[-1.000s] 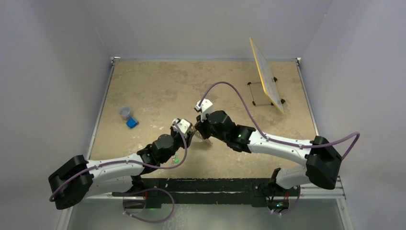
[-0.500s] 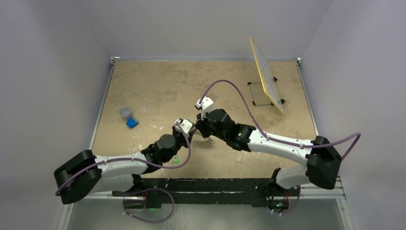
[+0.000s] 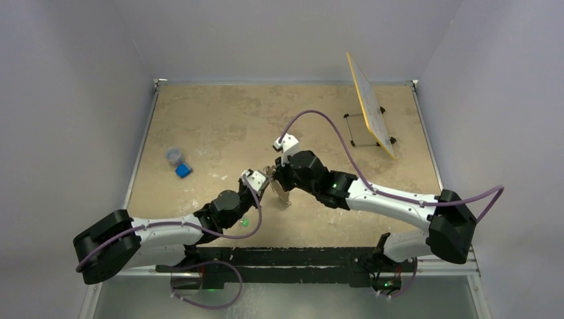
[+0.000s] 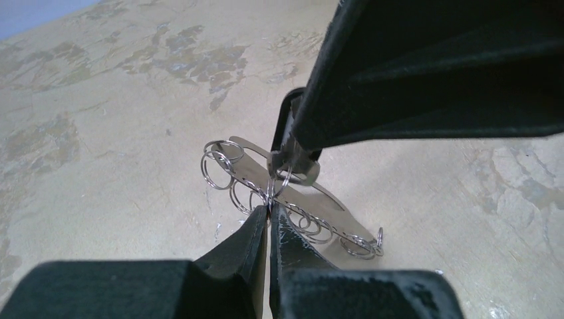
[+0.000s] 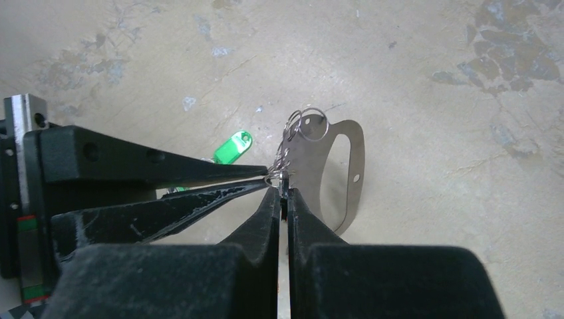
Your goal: Remove the keys from the keyring
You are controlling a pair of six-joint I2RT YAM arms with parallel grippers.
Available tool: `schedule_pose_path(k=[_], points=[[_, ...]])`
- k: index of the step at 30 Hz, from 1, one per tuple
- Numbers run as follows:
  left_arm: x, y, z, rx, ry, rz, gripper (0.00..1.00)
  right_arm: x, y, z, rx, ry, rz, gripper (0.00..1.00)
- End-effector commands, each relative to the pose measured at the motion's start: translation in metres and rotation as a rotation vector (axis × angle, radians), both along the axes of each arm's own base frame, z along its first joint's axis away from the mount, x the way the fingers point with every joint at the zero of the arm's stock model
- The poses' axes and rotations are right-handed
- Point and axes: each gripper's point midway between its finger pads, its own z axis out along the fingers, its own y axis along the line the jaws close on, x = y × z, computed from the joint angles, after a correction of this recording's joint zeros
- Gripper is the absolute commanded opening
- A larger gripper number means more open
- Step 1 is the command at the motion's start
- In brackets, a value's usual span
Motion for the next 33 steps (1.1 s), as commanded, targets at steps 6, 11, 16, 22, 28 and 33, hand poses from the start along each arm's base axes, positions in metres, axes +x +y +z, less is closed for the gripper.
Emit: schedule_pose_path(k=[6, 11, 16, 22, 28, 33], points=[[-0.013, -0.003, 0.017, -0.058, -0.064, -0.087, 0.00, 0.021, -0.026, 0.016, 0.026, -0.044, -0.089, 0.00], [-0.018, -0.005, 0.023, -0.084, -0.079, -0.117, 0.00, 0.023, -0.030, 0.009, 0.015, -0.039, -0.093, 0.00], [-0.020, -0.006, 0.028, -0.102, -0.092, -0.126, 0.00, 0.022, -0.029, 0.002, 0.004, -0.032, -0.079, 0.00], [-0.018, -0.002, 0.027, -0.100, -0.092, -0.110, 0.00, 0.017, -0.024, 0.009, 0.033, -0.041, -0.036, 0.00], [-0.017, -0.008, 0.024, -0.069, -0.068, -0.121, 0.20, 0.012, -0.016, 0.029, 0.086, -0.104, 0.047, 0.00], [-0.014, -0.012, 0.024, -0.055, -0.057, -0.122, 0.35, 0.009, -0.012, 0.036, 0.107, -0.124, 0.077, 0.00]])
